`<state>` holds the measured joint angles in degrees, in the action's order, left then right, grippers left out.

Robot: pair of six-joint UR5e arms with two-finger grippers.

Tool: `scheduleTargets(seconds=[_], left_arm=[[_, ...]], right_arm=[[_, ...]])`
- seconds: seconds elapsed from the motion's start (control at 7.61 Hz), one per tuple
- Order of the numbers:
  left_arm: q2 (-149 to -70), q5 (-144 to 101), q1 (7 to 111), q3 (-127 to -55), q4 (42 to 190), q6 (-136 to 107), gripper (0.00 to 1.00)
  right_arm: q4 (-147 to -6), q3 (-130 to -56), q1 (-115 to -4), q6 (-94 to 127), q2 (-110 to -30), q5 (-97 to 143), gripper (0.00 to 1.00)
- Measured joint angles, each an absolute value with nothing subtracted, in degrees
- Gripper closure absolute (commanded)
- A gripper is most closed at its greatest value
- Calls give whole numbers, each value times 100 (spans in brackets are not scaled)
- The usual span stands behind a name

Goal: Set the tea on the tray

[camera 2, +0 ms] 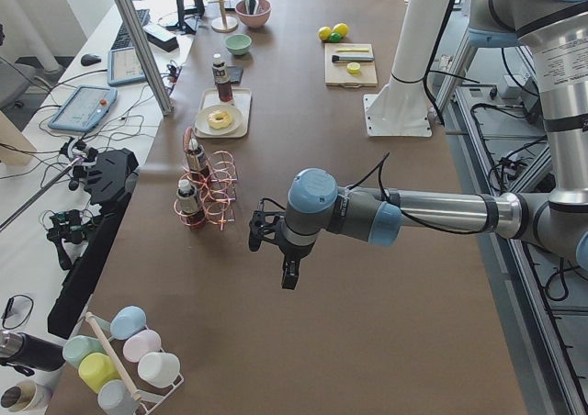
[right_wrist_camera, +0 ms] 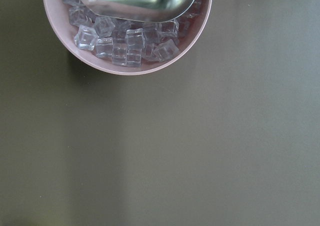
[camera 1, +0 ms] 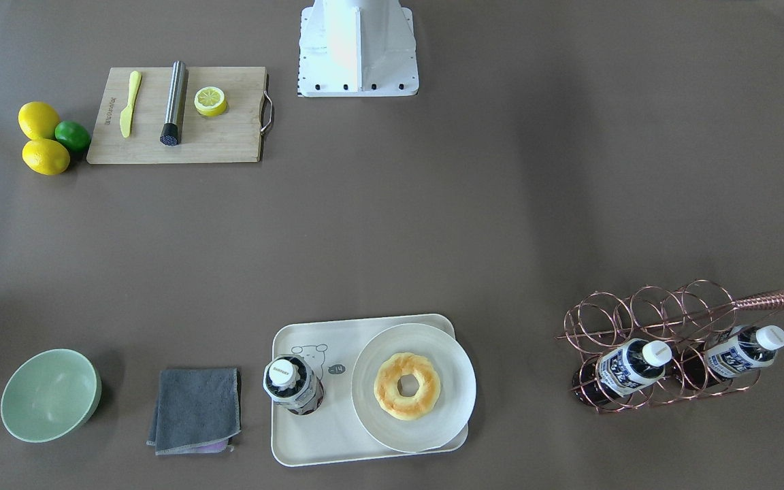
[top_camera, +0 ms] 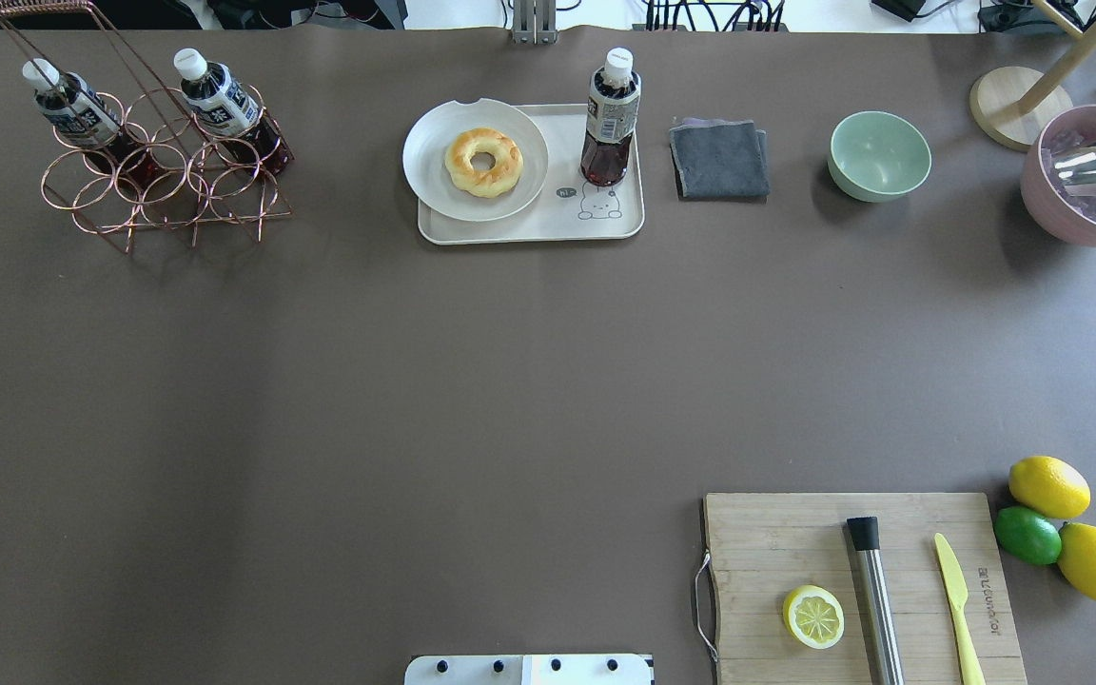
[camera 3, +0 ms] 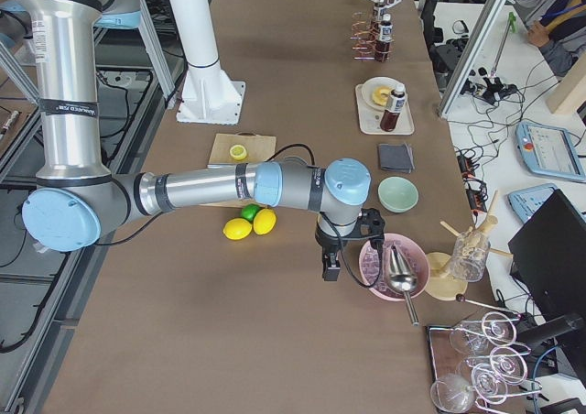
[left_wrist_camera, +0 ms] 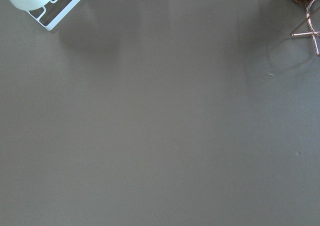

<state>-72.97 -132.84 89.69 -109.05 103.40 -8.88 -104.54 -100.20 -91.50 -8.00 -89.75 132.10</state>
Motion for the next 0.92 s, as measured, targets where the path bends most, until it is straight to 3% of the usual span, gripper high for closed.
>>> scheduleTargets(seconds=[0.92], left_arm=[[-7248,-13321,9031,-10865,10591,-947,3]], right_arm=[[-10450,-10086,-9148,-792,-9037,13237,0]])
